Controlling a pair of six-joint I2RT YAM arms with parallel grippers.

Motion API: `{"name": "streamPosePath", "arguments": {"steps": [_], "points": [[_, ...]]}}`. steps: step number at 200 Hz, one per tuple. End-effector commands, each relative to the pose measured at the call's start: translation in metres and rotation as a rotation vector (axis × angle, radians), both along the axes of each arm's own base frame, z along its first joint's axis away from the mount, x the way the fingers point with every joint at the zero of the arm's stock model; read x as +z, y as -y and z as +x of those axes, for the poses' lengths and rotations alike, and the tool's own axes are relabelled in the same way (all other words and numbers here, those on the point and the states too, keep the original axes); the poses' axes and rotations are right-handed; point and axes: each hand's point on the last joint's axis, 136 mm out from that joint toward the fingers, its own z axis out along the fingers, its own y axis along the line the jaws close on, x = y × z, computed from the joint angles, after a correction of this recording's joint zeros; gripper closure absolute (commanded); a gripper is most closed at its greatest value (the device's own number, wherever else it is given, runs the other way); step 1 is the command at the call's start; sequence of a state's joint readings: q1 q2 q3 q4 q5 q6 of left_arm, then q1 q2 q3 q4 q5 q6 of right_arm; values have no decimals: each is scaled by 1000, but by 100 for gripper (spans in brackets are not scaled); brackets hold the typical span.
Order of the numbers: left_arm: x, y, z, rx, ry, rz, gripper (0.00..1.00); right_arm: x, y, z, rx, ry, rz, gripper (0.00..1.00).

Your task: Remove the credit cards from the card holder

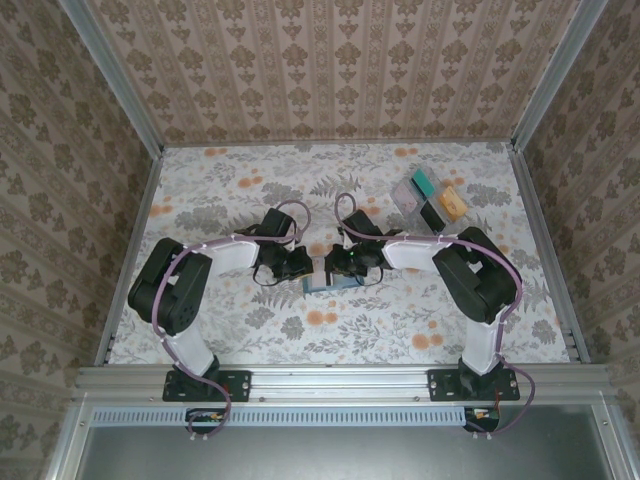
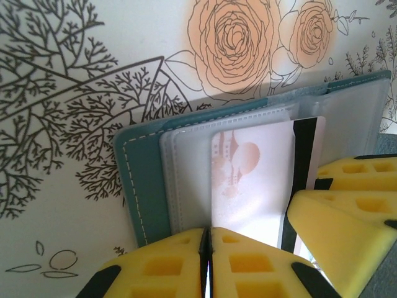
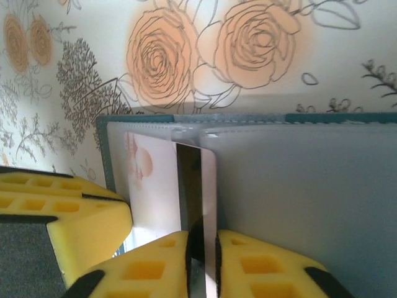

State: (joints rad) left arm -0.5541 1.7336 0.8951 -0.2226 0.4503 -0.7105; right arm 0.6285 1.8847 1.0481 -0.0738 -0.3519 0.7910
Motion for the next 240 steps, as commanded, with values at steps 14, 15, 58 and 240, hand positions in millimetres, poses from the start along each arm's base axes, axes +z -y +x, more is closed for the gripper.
{"name": "streamPosePath", "arguments": {"steps": [14, 15, 58, 240], "points": [[-39, -29, -23, 4, -93, 140, 88, 0, 8, 1, -18, 15, -27, 92], [-39, -29, -22, 5, -92, 140, 88, 1, 9, 1, -20, 17, -29, 92], [-24, -29, -15, 7, -59, 113, 83, 17, 38, 5, -81, 81, -80, 100], [200, 29, -14, -124, 240, -718, 17, 212, 21, -22, -16, 367, 511, 100]]}}
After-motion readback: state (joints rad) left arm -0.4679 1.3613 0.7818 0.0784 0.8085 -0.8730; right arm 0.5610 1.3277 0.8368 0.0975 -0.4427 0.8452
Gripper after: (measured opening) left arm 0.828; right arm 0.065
